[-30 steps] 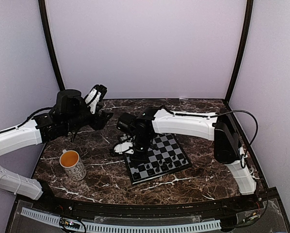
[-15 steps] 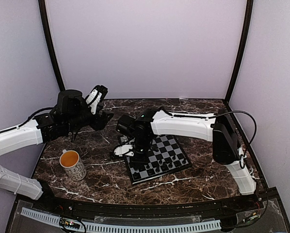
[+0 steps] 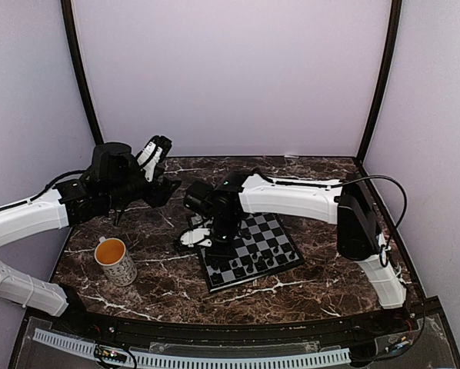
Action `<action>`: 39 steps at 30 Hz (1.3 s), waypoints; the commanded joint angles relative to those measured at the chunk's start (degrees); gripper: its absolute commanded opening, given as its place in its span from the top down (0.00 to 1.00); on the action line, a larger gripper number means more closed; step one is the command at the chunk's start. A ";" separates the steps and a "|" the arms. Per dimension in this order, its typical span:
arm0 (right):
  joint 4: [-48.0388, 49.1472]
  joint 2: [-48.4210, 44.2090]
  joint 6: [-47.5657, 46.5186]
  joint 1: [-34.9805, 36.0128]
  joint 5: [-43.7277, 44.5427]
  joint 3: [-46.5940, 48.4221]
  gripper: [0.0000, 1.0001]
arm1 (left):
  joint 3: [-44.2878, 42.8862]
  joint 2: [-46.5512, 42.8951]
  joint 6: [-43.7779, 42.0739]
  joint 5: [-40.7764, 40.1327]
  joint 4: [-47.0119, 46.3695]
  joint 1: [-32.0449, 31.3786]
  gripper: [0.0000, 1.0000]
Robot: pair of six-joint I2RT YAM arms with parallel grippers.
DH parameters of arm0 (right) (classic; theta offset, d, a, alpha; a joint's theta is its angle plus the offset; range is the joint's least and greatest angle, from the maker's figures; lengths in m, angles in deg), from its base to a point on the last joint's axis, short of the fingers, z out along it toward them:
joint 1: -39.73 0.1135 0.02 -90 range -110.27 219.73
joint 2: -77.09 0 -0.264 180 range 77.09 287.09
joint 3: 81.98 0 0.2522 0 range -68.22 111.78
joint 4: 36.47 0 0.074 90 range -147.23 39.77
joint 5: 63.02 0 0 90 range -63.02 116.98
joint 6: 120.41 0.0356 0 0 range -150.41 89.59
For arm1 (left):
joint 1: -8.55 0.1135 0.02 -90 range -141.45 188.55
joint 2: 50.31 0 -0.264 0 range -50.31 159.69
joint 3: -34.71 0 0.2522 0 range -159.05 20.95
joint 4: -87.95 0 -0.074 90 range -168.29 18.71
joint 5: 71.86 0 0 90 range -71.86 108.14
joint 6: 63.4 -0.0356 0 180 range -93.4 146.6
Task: Set up the chess pieces on the board
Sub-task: Place the pawn at h7, then adjust the pawn at h7.
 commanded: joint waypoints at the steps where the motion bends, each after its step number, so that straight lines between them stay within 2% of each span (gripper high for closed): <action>1: 0.04 -1.99 -0.59 0.35 1.51 0.65 0.79 | -0.02 -0.33 0.77 0.91 -0.18 0.35 0.38; 15: -0.10 1.29 -0.57 -0.55 0.84 0.68 0.77 | -0.23 0.19 1.21 1.85 0.36 0.35 0.38; 39: -1.17 3.55 -0.68 -0.60 -1.75 2.71 0.83 | -0.55 0.91 1.23 2.87 0.92 0.41 0.38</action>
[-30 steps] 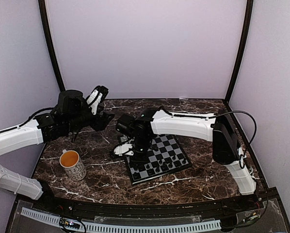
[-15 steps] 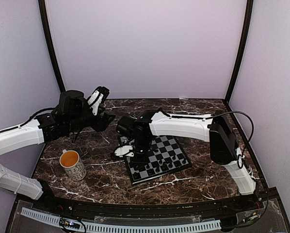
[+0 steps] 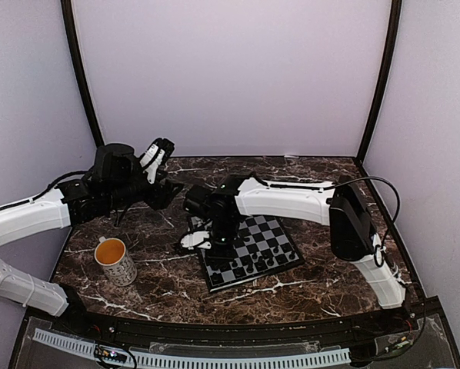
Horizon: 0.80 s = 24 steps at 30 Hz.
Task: Set up the chess pieces on the board
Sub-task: Adjust the pawn at h7.
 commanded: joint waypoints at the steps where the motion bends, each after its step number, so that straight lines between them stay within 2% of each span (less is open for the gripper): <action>1: -0.67 0.98 -0.56 -0.12 -1.14 1.48 0.84 | -0.58 0.15 0.36 0.74 0.31 0.38 0.38; 24: -1.33 3.26 -0.66 -0.03 -2.59 3.72 0.89 | -0.94 0.78 0.49 1.53 0.84 0.42 0.38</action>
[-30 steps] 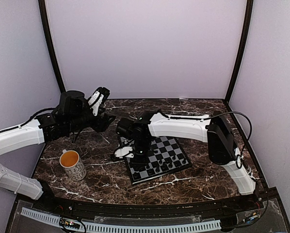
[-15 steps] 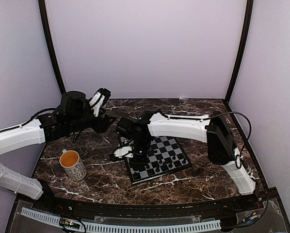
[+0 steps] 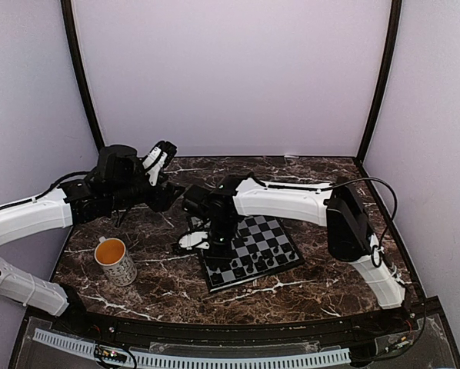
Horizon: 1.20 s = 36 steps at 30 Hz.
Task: Set up the chess pieces on the board
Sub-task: Adjust the pawn at h7, then move the knight on the chessboard.
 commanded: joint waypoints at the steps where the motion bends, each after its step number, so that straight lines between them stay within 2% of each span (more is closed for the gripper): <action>1: -0.90 2.02 -0.15 -0.05 -1.22 2.13 0.90 | -0.94 -0.04 0.44 0.80 0.25 0.38 0.38; 8: -1.09 2.16 -0.12 -0.03 -1.19 2.29 0.89 | -1.04 0.15 0.48 1.06 0.47 0.37 0.37; 13: -1.14 0.54 0.06 -0.03 -0.83 2.18 0.77 | -1.16 0.38 0.57 1.05 0.59 0.35 0.38; 23: -0.81 -8.93 0.10 -3.36 -0.86 3.62 0.66 | -1.35 -4.38 2.87 -3.22 0.38 0.35 0.35; 28: 0.21 -14.96 0.56 -7.55 -3.21 -0.30 0.63 | -4.34 -2.34 9.00 -3.43 7.00 0.39 0.36; 32: 3.85 -20.55 0.33 -12.00 -2.65 -8.57 0.61 | -5.95 1.82 7.72 1.69 12.24 0.35 0.39; 36: 7.77 -24.92 -0.94 -15.48 -5.47 -16.91 0.61 | -11.14 9.13 0.64 10.98 20.38 0.35 0.42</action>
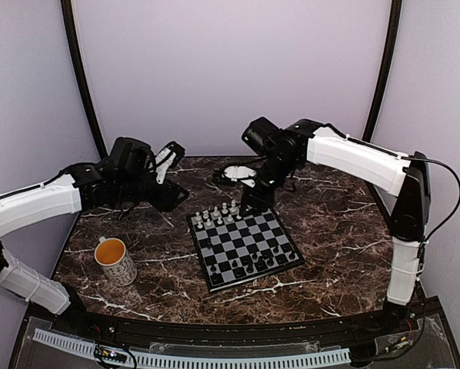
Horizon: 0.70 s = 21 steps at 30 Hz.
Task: Set up the chess pieces on the board
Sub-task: Move the knight on the chessboard.
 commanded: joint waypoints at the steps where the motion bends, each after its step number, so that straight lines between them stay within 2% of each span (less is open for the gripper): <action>1: 5.05 -3.18 -1.31 -2.68 -3.48 -9.00 0.61 | -5.71 8.98 -7.23 11.91 13.12 0.32 0.43; 5: 8.44 -5.68 -2.27 -2.96 -3.01 -16.00 0.61 | -10.56 17.85 -10.49 18.26 18.13 0.37 0.49; 7: 9.36 -6.41 -2.20 -2.97 -2.58 -18.00 0.61 | -12.61 21.45 -11.29 18.47 20.13 0.33 0.51; 12: 10.93 -8.05 -2.28 -3.04 -3.05 -20.90 0.60 | -13.15 25.21 -14.09 11.25 19.48 -0.25 0.53; 19: 11.70 -7.97 -1.84 -3.44 -3.16 -22.08 0.60 | -13.32 31.31 -19.49 -1.96 19.29 -5.03 0.48; 21: 11.76 -7.95 -1.85 -3.66 -3.51 -22.18 0.60 | -14.08 33.33 -20.10 -2.99 19.58 -5.41 0.47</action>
